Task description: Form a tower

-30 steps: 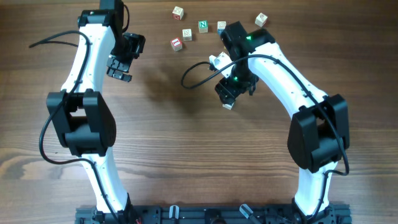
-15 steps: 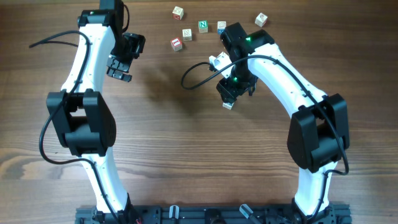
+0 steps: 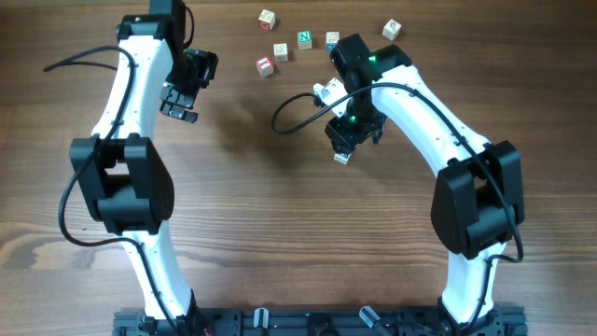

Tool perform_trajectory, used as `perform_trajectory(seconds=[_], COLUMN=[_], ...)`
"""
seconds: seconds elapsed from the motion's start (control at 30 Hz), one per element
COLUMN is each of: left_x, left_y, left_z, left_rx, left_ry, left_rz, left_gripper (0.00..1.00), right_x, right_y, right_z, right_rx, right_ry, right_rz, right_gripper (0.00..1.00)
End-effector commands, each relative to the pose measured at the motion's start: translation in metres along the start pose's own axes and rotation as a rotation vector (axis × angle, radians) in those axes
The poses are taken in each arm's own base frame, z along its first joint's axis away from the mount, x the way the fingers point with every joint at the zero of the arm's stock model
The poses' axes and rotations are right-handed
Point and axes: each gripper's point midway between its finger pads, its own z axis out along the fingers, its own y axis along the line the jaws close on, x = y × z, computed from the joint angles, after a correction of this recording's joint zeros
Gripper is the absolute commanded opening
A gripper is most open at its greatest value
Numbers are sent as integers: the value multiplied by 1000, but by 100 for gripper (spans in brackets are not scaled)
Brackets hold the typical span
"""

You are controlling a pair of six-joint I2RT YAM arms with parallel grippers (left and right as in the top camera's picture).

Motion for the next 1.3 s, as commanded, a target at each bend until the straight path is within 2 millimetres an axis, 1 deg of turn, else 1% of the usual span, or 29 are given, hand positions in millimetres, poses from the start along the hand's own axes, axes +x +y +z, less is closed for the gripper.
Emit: perform_trajectory(seconds=[0.0, 0.07, 0.13, 0.17, 0.23, 0.43, 0.6, 0.67, 0.8, 0.87, 0.93, 1.07, 1.13, 1.17, 1.23, 1.27], left_x=[-2, -2, -2, -2, -2, -2, -2, -2, -2, -2, -2, -2, -2, -2, -2, -2], left_y=[0, 0, 0, 0, 0, 0, 0, 0, 0, 0, 0, 0, 0, 0, 0, 0], left_z=[-12, -12, -12, -12, -12, -12, -12, -12, -12, -12, -12, -12, -12, -12, -12, -12], left_rx=[20, 20, 20, 20, 20, 20, 20, 20, 20, 20, 20, 20, 20, 20, 20, 20], left_ry=[-18, -18, -18, -18, -18, -18, -18, -18, -18, -18, -18, -18, -18, -18, -18, -18], left_rz=[10, 10, 10, 10, 10, 10, 10, 10, 10, 10, 10, 10, 10, 10, 10, 10], left_gripper=[100, 100, 100, 100, 100, 100, 100, 100, 100, 100, 100, 100, 100, 100, 100, 100], right_x=[2, 2, 1, 1, 0, 0, -2, -1, 0, -1, -2, -5, -3, 0, 3, 4], right_y=[1, 1, 1, 1, 1, 1, 2, 3, 3, 3, 3, 7, 10, 12, 13, 14], right_z=[11, 11, 9, 8, 5, 4, -6, -6, -6, -9, -17, -51, -71, -80, -87, -88], right_rx=[-27, -27, -26, -25, -24, -25, -24, -25, -26, -23, -13, 6, 15, 15, 6, -5], right_ry=[18, 18, 17, 15, 13, 13, 10, 15, 18, 10, 2, -61, -104, -118, -129, -127], right_rz=[8, 9, 9, 9, 9, 16, 32, 34, 40, 44, 59, 116, 185, 266, 500, 675], right_gripper=[64, 68, 76, 78, 80, 83, 86, 87, 99, 100, 100, 100, 100, 100, 100, 100])
